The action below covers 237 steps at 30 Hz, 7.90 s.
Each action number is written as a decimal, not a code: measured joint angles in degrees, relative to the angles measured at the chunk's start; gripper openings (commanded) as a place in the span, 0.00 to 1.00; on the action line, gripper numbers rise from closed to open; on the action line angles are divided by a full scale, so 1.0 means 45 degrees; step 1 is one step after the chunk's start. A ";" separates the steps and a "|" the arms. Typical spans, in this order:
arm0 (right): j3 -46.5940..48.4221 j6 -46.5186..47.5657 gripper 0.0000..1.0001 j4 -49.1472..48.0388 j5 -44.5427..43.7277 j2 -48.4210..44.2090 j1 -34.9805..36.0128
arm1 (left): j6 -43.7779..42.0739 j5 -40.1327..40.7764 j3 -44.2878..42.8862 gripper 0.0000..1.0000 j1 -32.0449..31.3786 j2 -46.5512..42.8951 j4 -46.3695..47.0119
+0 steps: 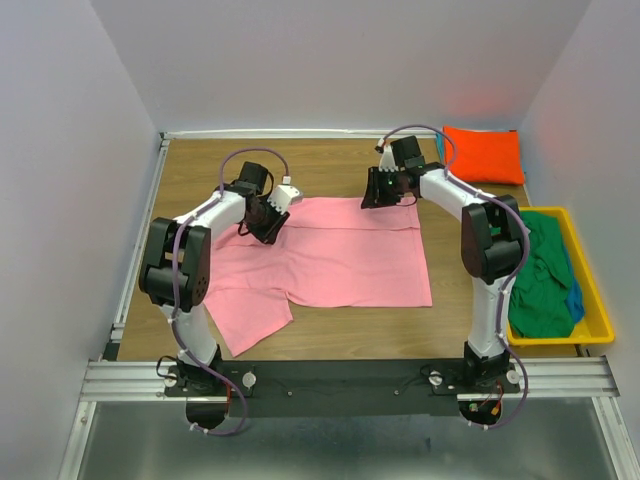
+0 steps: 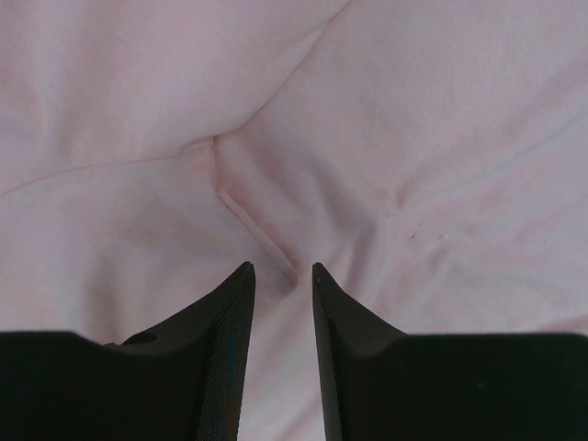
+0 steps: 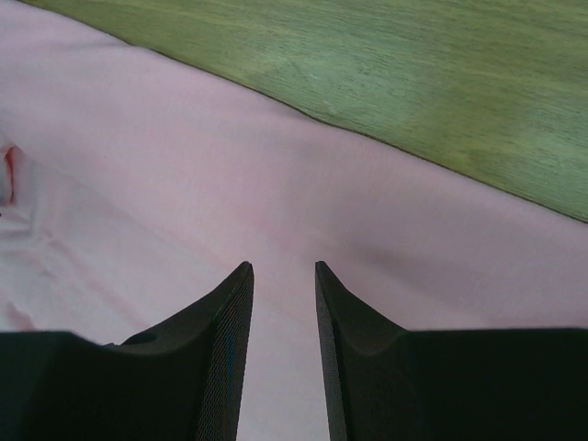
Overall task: Fold and stack the t-shirts
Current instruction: Fold the tshirt
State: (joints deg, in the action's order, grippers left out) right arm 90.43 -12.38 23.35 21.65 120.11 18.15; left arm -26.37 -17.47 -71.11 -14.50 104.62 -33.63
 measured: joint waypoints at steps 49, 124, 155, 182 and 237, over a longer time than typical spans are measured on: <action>0.0010 0.1078 0.38 0.0107 -0.0729 0.0000 -0.0248 | -0.0262 -0.1991 -0.2118 0.36 0.0491 0.0369 -0.2346; -0.8437 1.4241 0.47 0.4031 -0.3308 -0.6693 -0.0855 | -0.7800 -0.3123 0.1894 0.56 0.4420 -0.4512 -0.4512; -0.8621 1.4770 0.42 0.2769 -0.4017 -0.6373 -0.0792 | -0.7951 -0.2705 0.2667 0.56 0.3691 -0.4512 -0.3954; -0.8689 1.4950 0.01 0.2268 -0.4425 -0.6227 -0.0724 | -0.7975 0.0107 0.5688 0.49 0.1715 -0.4813 -0.1540; -0.4828 1.4620 0.00 0.5833 -0.3978 -0.6135 -0.1860 | -0.7990 0.0253 -0.1195 0.00 0.2531 -0.2890 -0.4537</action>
State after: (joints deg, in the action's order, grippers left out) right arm 68.71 53.41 49.60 3.75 92.51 9.78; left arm -62.33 -16.34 -76.49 -3.11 91.61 -54.04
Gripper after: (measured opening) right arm 0.006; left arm 0.005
